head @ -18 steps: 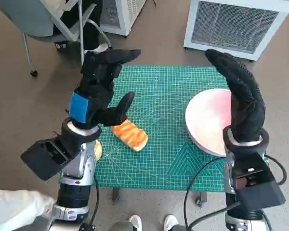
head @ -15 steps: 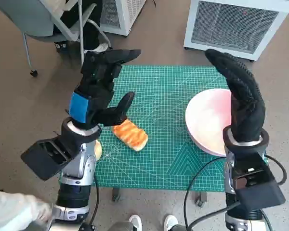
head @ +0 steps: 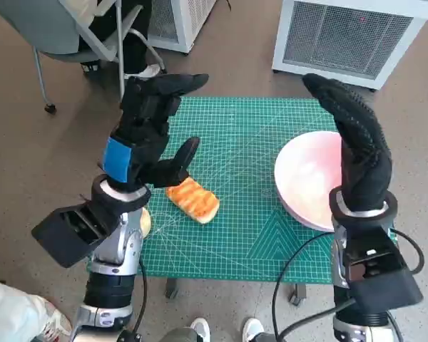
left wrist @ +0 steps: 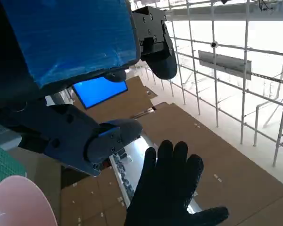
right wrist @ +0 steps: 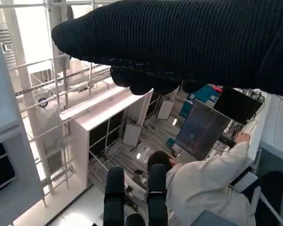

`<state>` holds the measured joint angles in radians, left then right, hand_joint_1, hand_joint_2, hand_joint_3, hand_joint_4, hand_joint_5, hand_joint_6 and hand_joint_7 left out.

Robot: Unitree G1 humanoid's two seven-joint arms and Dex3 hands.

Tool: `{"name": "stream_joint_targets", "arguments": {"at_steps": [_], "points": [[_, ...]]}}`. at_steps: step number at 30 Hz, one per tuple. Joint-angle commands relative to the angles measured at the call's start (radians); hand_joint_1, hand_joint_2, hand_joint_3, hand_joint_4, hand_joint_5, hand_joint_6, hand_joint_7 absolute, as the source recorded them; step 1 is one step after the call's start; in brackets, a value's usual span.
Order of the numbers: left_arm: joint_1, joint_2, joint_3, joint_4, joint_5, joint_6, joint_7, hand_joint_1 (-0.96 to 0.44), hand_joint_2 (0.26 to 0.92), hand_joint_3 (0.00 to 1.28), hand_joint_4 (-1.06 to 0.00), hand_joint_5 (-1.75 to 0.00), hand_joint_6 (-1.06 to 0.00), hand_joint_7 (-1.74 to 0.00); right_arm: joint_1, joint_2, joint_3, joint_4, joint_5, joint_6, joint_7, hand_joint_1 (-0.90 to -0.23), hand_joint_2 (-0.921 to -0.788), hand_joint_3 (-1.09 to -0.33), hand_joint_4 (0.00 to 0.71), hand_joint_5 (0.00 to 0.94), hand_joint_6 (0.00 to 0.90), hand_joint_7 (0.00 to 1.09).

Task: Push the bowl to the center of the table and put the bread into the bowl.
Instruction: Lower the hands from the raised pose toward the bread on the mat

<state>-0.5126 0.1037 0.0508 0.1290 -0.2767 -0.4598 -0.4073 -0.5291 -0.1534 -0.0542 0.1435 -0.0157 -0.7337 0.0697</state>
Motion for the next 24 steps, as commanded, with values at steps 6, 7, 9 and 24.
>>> {"name": "stream_joint_targets", "arguments": {"at_steps": [6,7,9,24], "points": [[0.02,-0.009,-0.006,-0.019,0.001,0.005,0.002,-0.24,0.725,0.77,0.0,-0.87,0.0,-1.05,0.039,-0.021,-0.016,0.0,0.025,0.009,0.021,-0.469,-0.921,-0.576,0.399,0.001,0.011,0.76],[0.021,-0.01,-0.006,-0.018,0.002,0.004,0.003,-0.24,0.726,0.77,0.0,-0.87,0.0,-1.05,0.044,-0.027,-0.023,0.001,0.031,0.006,0.023,-0.47,-0.921,-0.575,0.399,0.001,0.011,0.77],[0.021,-0.012,-0.006,-0.016,0.002,0.004,0.004,-0.24,0.726,0.77,0.0,-0.86,0.0,-1.05,0.055,-0.042,-0.042,0.007,0.045,0.0,0.027,-0.476,-0.921,-0.573,0.401,0.002,0.01,0.77],[0.035,-0.016,-0.001,-0.03,0.001,0.006,0.014,-0.24,0.725,0.77,0.0,-0.87,0.0,-1.05,0.079,-0.145,-0.294,0.333,0.028,-0.129,-0.135,-0.452,-0.921,-0.593,0.382,0.021,0.074,0.61]]}}
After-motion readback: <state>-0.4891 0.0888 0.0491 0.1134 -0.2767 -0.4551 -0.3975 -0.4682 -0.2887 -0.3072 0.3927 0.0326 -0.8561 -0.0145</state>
